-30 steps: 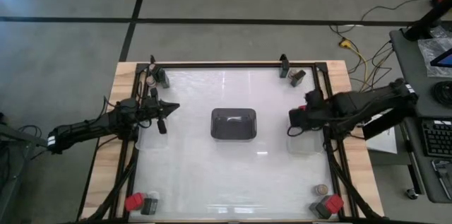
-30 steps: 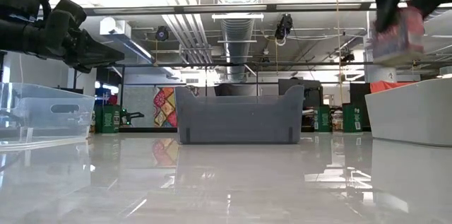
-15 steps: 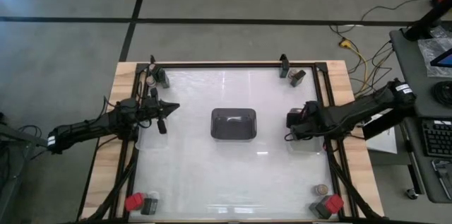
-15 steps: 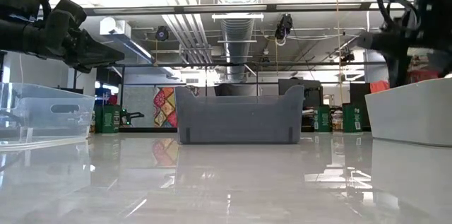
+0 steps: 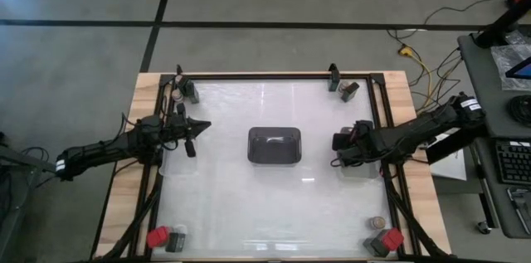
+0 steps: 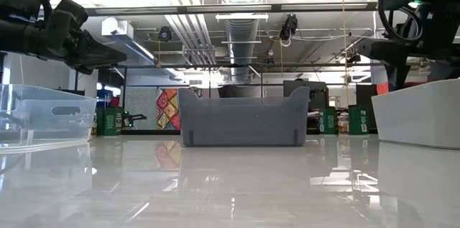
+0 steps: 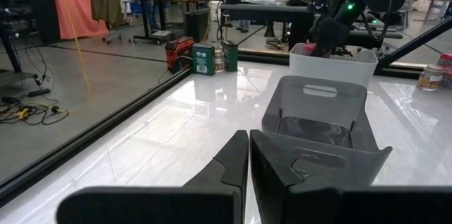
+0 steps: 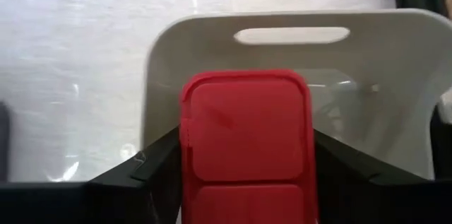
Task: Sort spices by type
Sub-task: Put the red spice can into the white bin
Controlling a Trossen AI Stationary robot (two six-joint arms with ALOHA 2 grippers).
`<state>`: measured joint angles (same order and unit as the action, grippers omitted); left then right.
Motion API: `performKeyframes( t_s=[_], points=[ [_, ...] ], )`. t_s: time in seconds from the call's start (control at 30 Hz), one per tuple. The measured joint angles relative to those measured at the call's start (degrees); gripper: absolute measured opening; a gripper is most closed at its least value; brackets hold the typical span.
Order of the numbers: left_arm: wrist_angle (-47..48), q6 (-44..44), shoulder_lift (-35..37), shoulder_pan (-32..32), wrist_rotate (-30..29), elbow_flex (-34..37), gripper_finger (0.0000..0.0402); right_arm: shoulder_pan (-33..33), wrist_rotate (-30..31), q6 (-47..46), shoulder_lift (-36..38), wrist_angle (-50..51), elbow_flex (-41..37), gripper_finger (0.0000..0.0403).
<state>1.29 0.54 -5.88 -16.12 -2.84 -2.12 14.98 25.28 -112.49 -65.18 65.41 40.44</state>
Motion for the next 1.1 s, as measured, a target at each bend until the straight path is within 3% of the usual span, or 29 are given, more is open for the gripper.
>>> performKeyframes(
  t_s=[0.33, 0.77, 1.1],
  points=[
    [0.0, 0.0, 0.0, 0.0, 0.0, 0.0, 0.0000, -0.4, 0.9, 0.0, -0.6, -0.2, 0.0, 0.0230],
    [0.0, 0.0, 0.0, 0.0, 0.0, 0.0, 0.0000, -0.4, 2.8, 0.7, -0.6, -0.1, 0.0, 0.0291],
    [0.0, 0.0, 0.0, 0.0, 0.0, 0.0, 0.0000, -0.4, 3.5, 4.4, -0.5, 3.9, 4.9, 0.0310]
  ],
)
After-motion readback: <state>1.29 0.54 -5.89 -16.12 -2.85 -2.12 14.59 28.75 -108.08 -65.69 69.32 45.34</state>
